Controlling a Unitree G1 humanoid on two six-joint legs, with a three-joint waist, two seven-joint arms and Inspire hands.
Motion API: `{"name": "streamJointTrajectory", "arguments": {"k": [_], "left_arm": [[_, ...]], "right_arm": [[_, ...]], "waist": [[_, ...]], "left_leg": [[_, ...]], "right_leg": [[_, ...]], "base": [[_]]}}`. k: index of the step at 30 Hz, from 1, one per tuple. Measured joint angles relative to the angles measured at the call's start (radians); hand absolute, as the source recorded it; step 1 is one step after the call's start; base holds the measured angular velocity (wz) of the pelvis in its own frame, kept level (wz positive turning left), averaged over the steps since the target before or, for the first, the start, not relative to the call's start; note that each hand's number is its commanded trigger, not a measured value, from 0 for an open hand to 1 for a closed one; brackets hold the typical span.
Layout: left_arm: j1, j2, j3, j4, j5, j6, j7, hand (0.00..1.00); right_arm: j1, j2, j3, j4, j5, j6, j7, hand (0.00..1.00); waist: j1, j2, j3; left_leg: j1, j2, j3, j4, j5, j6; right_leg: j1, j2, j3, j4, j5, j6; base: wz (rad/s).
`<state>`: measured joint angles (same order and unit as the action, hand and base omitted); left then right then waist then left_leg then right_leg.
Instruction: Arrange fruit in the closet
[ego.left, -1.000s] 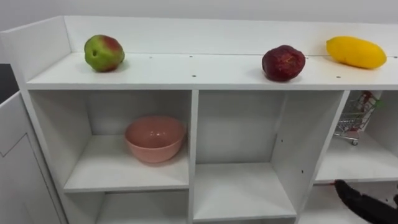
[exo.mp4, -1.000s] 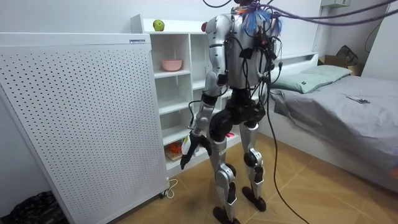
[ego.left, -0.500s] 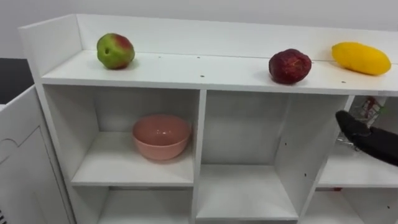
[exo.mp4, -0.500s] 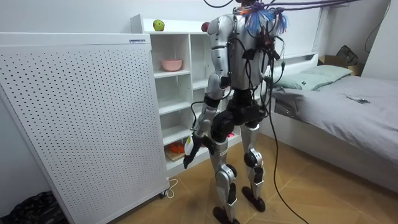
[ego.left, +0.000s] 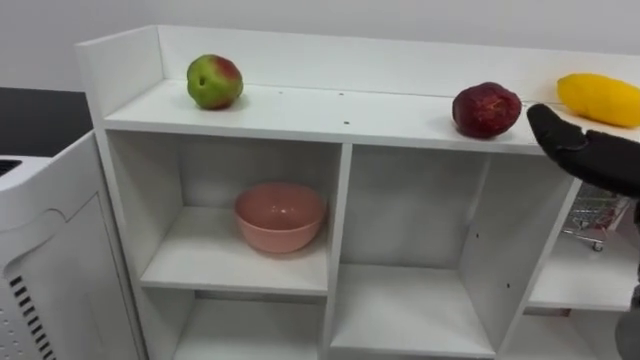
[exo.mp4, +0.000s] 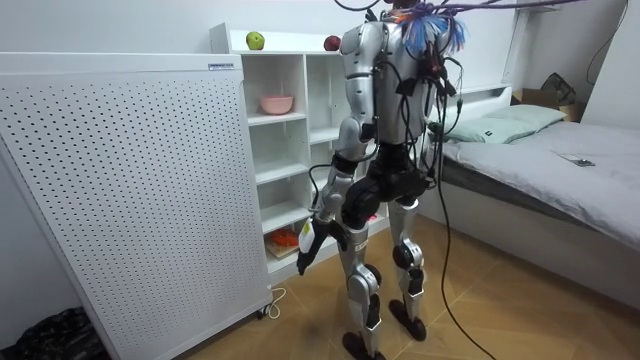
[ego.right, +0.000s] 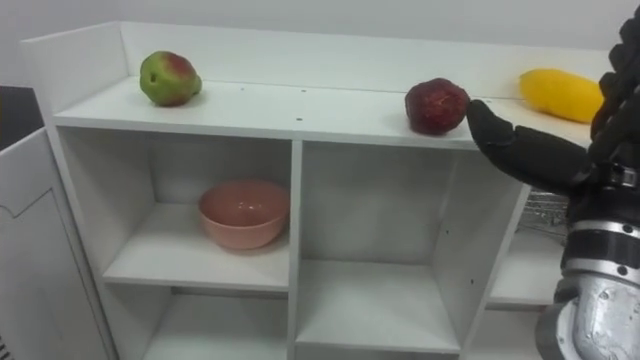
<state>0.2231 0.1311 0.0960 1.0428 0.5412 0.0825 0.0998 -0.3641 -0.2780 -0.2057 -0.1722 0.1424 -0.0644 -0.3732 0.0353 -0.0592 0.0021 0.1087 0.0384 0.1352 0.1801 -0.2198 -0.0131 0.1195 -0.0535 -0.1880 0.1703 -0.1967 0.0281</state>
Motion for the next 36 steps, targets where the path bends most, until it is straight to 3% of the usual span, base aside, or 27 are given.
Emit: {"name": "streamJointTrajectory", "arguments": {"k": [6, 10, 13, 17, 22, 31, 36], "left_arm": [[0.001, 0.000, -0.002, -0.004, 0.010, 0.005, -0.005, 0.00], [0.000, 0.002, -0.003, 0.000, 0.013, 0.005, -0.005, 0.00], [0.000, 0.004, -0.001, -0.007, 0.020, 0.007, -0.019, 0.00], [0.005, 0.019, 0.000, -0.018, 0.022, 0.022, -0.047, 0.00], [0.005, 0.039, 0.001, -0.035, 0.021, 0.022, -0.051, 0.00], [-0.001, 0.032, 0.003, -0.066, 0.021, 0.022, -0.051, 0.00], [-0.005, 0.032, 0.002, -0.067, 0.021, 0.028, -0.051, 0.00]], "right_arm": [[-0.018, -0.010, 0.007, 0.013, 0.035, 0.000, 0.017, 0.00], [-0.071, -0.053, 0.028, 0.098, 0.090, 0.002, 0.024, 0.00], [-0.096, -0.060, 0.034, 0.102, 0.109, 0.004, 0.044, 0.00], [-0.125, -0.077, 0.040, 0.105, 0.129, 0.026, 0.098, 0.00], [-0.166, -0.093, 0.048, 0.156, 0.144, 0.025, 0.152, 0.00], [-0.211, -0.111, 0.059, 0.241, 0.164, 0.040, 0.215, 0.00], [-0.225, -0.118, 0.060, 0.284, 0.157, 0.049, 0.225, 0.00]], "waist": [[0.003, 0.002, -0.0010], [0.002, -0.005, 0.0026], [0.003, -0.023, 0.0053], [0.007, -0.060, -0.0053], [0.021, -0.077, -0.0090], [0.026, -0.059, 0.0036], [0.026, -0.058, 0.0011]], "left_leg": [[0.001, 0.000, -0.005, 0.001, 0.001, -0.001], [0.003, 0.001, -0.006, 0.002, 0.002, -0.003], [0.002, 0.002, -0.006, 0.002, 0.003, -0.005], [-0.002, 0.002, -0.007, 0.003, 0.003, -0.005], [0.001, 0.002, -0.008, 0.004, 0.003, -0.005], [-0.023, 0.002, -0.026, 0.010, 0.003, -0.005], [-0.042, 0.002, -0.030, 0.015, 0.004, -0.006]], "right_leg": [[0.001, 0.001, 0.000, 0.001, 0.000, -0.001], [0.003, 0.001, 0.002, 0.001, 0.001, -0.002], [0.000, 0.004, 0.007, 0.002, 0.002, -0.004], [-0.001, 0.004, 0.005, 0.001, 0.002, -0.004], [0.002, 0.004, 0.007, -0.001, 0.003, -0.004], [-0.009, 0.003, -0.008, 0.001, 0.004, -0.005], [-0.026, 0.003, -0.010, 0.001, 0.005, -0.005]], "base": [[0.00], [0.00], [-0.02], [0.00], [0.00], [0.05], [0.01]]}}
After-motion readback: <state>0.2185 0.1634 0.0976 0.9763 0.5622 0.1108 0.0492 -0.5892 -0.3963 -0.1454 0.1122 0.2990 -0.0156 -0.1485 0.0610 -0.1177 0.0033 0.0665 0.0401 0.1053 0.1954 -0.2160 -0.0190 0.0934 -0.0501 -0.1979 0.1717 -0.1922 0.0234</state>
